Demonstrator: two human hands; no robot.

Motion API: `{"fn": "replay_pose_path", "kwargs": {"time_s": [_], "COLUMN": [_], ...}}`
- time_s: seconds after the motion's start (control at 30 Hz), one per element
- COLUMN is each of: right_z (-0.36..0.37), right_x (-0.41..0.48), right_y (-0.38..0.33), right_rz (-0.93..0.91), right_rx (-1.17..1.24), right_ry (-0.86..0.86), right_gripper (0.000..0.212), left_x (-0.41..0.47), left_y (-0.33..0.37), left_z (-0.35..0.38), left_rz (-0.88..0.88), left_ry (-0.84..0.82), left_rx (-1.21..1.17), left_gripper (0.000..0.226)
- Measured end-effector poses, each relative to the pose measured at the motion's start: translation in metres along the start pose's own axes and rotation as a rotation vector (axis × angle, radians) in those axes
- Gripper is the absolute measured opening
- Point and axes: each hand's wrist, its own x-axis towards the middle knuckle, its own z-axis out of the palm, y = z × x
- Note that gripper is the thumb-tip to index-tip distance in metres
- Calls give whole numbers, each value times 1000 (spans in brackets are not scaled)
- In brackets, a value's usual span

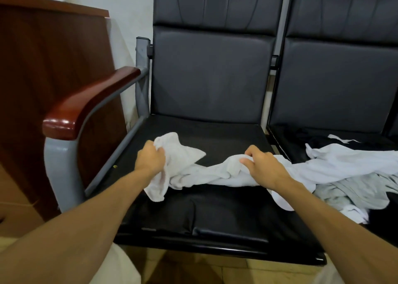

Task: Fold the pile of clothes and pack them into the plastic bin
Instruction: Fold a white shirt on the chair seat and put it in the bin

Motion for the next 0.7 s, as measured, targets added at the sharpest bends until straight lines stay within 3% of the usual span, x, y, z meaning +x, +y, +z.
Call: {"fn": "replay_pose_path", "kwargs": {"time_s": [0.07,0.17,0.23,0.33,0.37,0.47,0.57,0.7], "right_z": [1,7,8,6,5,3,-3,-1], "right_x": [3,3,2,1,1,-1,-5,-9], "right_y": [0,-13,-26,-42,-46,-49,-42,-24], "right_rz": [4,-30,-82,-118,-128,-167,-252,-334], "right_rx": [103,205,283,502,580,697,623,122], "right_ry": [22,20,44,106,107,70,-35,-164], "right_gripper": [15,12,12,11,10,8,14,29], "left_x": [0,-14,-28,-50,-52,-51,-44,-42], "left_y": [-2,7,20,33,33,36,37,35], "left_z": [-5,-6,0,11,14,8,-3,-21], "left_rz": [-95,155,366,453,481,477,277,89], "left_ry": [107,184,18,-467,-518,-393,-415,-513], "left_rx": [72,301,120,-80,-85,-223,-440,-592], "left_gripper": [43,60,61,52,41,8,6,21]}}
